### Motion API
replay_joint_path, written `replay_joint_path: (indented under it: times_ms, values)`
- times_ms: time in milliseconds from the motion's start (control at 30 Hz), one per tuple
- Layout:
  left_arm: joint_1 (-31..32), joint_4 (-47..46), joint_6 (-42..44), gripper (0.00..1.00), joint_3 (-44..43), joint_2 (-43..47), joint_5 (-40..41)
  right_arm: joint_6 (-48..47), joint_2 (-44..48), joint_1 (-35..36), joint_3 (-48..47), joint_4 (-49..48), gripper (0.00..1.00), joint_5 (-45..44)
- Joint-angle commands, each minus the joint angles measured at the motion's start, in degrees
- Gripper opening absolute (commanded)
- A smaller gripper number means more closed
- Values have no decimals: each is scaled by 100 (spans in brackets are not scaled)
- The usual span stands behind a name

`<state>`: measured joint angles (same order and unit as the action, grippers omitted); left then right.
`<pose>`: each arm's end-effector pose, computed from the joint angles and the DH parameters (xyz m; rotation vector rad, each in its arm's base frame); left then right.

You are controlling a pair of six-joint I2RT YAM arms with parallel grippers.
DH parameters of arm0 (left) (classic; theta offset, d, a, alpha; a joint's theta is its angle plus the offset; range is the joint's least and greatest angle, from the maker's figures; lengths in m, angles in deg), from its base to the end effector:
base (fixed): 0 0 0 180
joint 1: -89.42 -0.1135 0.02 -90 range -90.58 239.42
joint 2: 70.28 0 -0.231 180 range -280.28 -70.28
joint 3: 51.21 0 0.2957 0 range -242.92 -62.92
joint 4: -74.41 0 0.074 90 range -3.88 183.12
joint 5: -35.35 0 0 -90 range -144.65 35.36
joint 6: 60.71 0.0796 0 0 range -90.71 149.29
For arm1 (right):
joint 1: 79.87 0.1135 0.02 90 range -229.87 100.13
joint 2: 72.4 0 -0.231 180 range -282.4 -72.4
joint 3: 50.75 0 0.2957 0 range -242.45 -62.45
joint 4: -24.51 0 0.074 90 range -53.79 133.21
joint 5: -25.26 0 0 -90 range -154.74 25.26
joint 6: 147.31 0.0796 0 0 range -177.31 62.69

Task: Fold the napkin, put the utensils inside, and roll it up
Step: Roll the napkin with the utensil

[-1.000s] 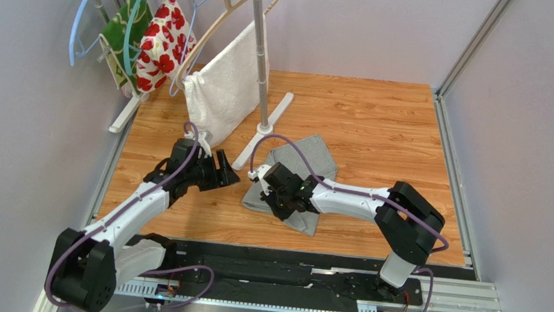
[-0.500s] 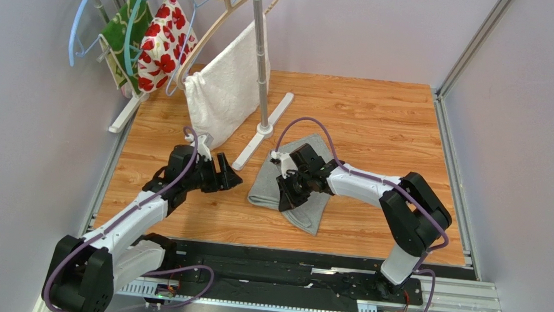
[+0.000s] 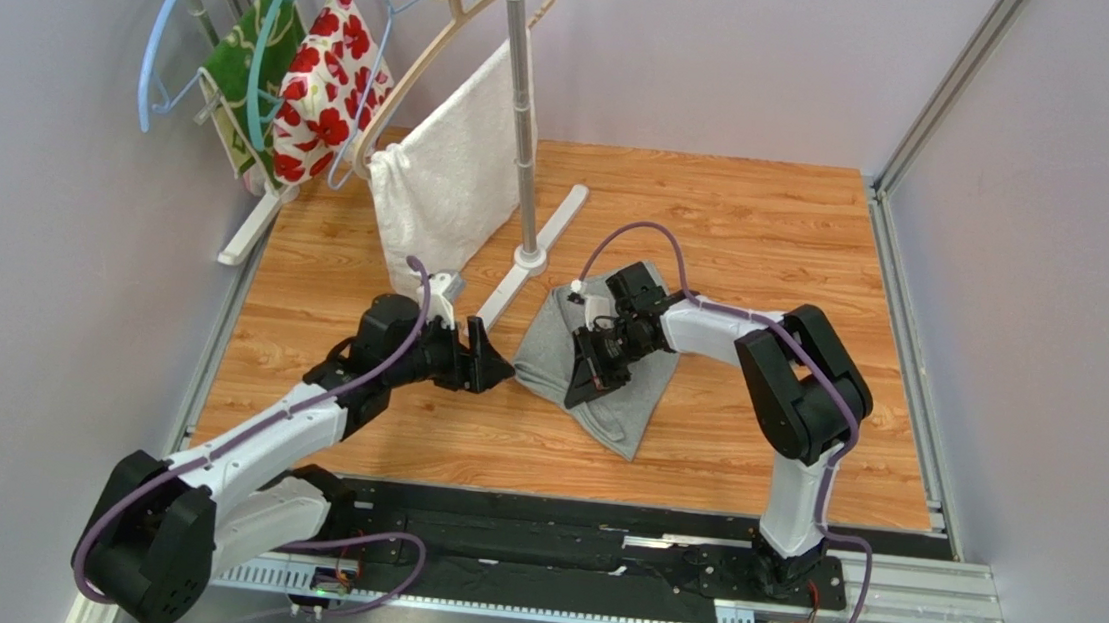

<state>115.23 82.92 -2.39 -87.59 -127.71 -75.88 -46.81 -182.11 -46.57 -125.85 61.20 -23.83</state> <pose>0.2580 -0.1568 0.1289 0.1268 2.2018 -0.9744 0.2926 0.2546 0.0359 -0.7430 2.7895 1.1741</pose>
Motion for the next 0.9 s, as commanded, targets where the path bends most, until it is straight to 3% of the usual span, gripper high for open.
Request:
replay_joint_path:
  times_ms: [0,200,333,667,867]
  values:
    - [372,-515,584,78,-135,-14,488,31,-296,-148,-287,234,0,155]
    - [487,-339,734,76,-565,-690,796,127,-428,-227,-349,234,0,181]
    - [584,-260,515,61,-829,-1042,727,242,-481,-262,-401,252,0,84]
    - [610,689,57,66,-1163,-1464,-293,453,-569,-386,-446,260,0,-56]
    - [742,-13,-435,69,-1128,-1973,-873,461,-587,-394,-437,260,0,-109]
